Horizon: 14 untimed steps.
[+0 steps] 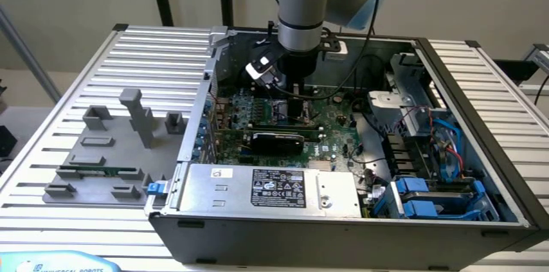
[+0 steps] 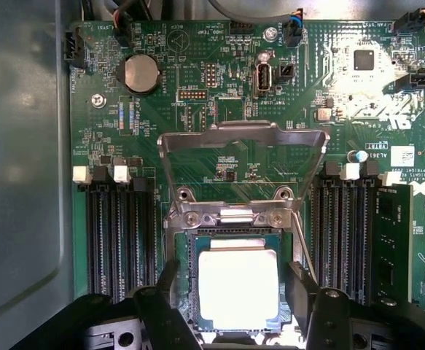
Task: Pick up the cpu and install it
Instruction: 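Place the cpu into insertion slot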
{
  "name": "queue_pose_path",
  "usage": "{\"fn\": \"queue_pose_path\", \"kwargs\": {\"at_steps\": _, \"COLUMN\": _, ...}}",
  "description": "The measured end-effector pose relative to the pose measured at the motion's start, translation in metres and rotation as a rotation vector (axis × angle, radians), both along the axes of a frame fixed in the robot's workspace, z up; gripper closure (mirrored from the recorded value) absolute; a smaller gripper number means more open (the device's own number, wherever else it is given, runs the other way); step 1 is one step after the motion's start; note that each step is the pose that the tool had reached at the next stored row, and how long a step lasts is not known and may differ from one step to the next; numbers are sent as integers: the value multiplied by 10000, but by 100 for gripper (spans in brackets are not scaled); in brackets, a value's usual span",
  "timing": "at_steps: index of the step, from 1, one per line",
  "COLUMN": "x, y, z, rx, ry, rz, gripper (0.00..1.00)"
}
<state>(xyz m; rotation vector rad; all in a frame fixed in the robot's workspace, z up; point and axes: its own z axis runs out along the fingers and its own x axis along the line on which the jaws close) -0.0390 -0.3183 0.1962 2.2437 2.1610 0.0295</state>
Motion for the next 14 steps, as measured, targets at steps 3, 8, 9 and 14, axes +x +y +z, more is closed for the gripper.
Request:
{"fn": "queue_pose_path", "kwargs": {"at_steps": 3, "x": 0, "y": 0, "z": 0, "rx": 88, "ry": 0, "rz": -1, "gripper": 32}}
{"fn": "queue_pose_path", "kwargs": {"at_steps": 8, "x": 0, "y": 0, "z": 0, "rx": 182, "ry": 0, "rz": 0, "gripper": 32}}
{"fn": "queue_pose_path", "kwargs": {"at_steps": 9, "x": 0, "y": 0, "z": 0, "rx": 209, "ry": 0, "rz": 0, "gripper": 32}}
{"fn": "queue_pose_path", "kwargs": {"at_steps": 14, "x": 0, "y": 0, "z": 0, "rx": 279, "ry": 1, "rz": 1, "gripper": 32}}
